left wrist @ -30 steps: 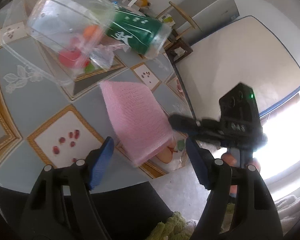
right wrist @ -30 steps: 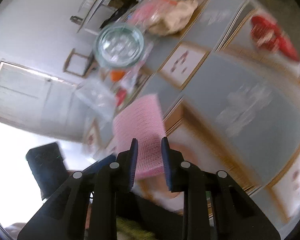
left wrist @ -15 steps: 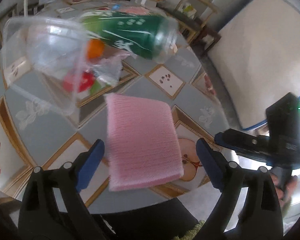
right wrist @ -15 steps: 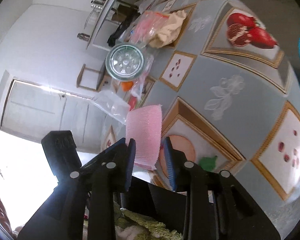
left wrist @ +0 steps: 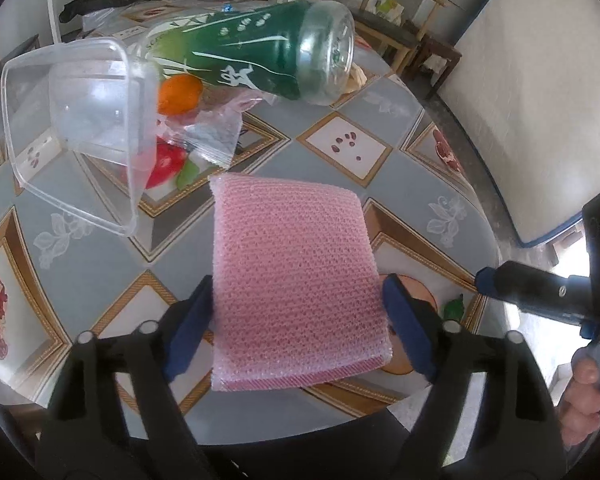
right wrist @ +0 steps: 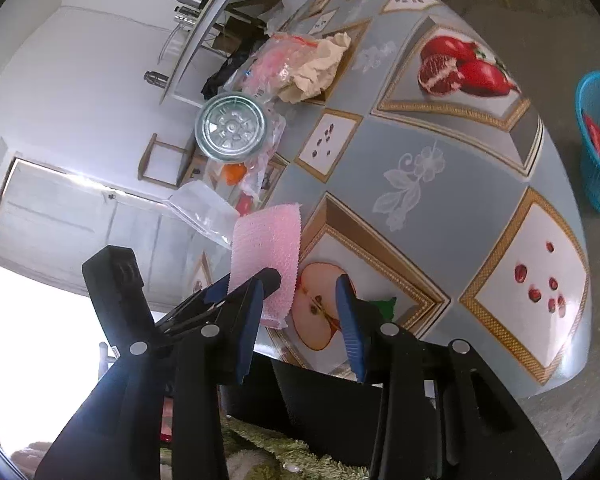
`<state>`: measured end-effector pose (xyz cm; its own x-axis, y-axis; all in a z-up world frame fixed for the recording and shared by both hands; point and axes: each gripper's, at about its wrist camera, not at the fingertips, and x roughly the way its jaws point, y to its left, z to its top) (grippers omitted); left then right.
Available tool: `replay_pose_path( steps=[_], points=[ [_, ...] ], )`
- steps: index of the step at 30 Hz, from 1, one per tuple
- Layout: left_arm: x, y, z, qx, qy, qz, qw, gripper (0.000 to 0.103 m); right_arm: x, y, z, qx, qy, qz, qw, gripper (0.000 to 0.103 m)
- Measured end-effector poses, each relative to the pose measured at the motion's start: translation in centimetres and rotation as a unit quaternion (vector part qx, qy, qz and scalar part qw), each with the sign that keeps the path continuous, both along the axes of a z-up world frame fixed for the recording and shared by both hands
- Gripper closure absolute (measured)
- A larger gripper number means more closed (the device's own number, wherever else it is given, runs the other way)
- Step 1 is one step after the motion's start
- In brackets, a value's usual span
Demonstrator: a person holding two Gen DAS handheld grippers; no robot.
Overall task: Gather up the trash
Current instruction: 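Pass the pink sheet from the right gripper into the left gripper, then grasp the clear zip bag with the right gripper while the left holds the pink sheet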
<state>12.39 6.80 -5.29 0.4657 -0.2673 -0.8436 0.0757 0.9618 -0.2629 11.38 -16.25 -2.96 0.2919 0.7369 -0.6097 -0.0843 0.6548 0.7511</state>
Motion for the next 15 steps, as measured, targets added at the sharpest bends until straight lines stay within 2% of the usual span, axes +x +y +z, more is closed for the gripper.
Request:
replay_pose_path(
  steps=[6,9,11,15],
  points=[
    [-1.6,1.8,0.5,-0.014,-0.007,-0.001,0.9999,0.027,2.3,0.6,2.6,-0.023,-0.034,0.000,0.999,0.065],
    [-2.2,2.7,0.4,-0.023,-0.012,0.001,0.9997,0.028,4.6,0.6,4.9,-0.022,-0.062,-0.009,0.998,0.056],
    [-2.6,3.5,0.4,-0.035,-0.017,0.004,0.9992,0.028,6.8,0.9,6.3,-0.016,-0.077,-0.013,0.997,0.052],
    [-3.2,4.4,0.5,-0.054,-0.024,0.004,0.9982,0.028,12.1,1.9,6.9,0.034,-0.056,-0.017,0.998,0.049]
  ],
)
